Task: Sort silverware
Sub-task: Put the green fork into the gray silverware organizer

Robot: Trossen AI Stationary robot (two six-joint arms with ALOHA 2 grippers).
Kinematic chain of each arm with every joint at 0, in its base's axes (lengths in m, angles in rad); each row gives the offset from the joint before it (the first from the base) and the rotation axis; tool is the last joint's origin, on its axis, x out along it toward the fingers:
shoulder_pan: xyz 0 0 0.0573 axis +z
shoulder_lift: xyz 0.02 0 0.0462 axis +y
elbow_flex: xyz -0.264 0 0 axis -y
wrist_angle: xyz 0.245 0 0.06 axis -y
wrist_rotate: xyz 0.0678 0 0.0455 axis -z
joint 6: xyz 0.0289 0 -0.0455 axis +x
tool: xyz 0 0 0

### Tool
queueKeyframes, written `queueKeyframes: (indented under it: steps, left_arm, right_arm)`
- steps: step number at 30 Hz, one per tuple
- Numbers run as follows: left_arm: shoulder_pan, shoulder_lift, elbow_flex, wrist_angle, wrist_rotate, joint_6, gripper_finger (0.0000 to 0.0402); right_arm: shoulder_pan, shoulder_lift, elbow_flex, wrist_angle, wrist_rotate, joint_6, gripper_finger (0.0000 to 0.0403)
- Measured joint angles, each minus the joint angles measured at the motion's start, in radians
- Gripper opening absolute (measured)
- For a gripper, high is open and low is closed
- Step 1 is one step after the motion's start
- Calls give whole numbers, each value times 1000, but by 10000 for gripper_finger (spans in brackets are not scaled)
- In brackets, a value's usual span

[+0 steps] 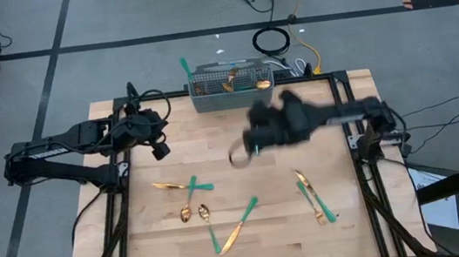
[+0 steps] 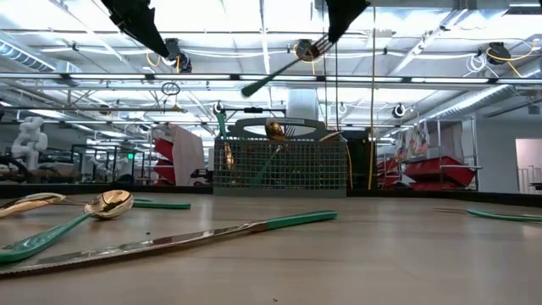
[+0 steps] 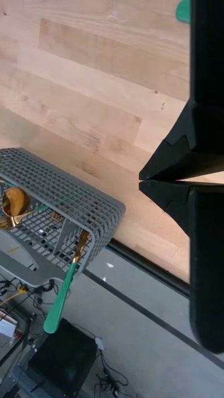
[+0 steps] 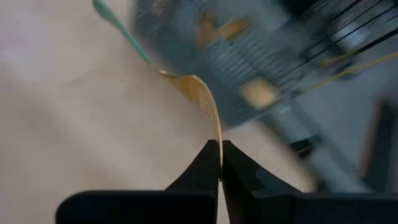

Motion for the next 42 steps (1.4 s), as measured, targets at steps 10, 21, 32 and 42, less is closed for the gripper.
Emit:
queueKeyframes:
  steps: [10, 21, 32, 42]
  left_arm:
    - [0, 0, 0, 1, 0, -13, 15]
    - [0, 0, 0, 2, -4, -56, 15]
    - [0, 0, 0, 3, -33, -82, 15]
    - [0, 0, 0, 4, -58, -81, 15]
  right_arm:
    - [-363, 0, 232, 244, 39, -761, 0]
    - [-485, 86, 233, 337, -90, -1095, 0]
    - [-500, 207, 232, 384, -117, -1229, 0]
    - [-505, 339, 231, 461, -120, -1367, 0]
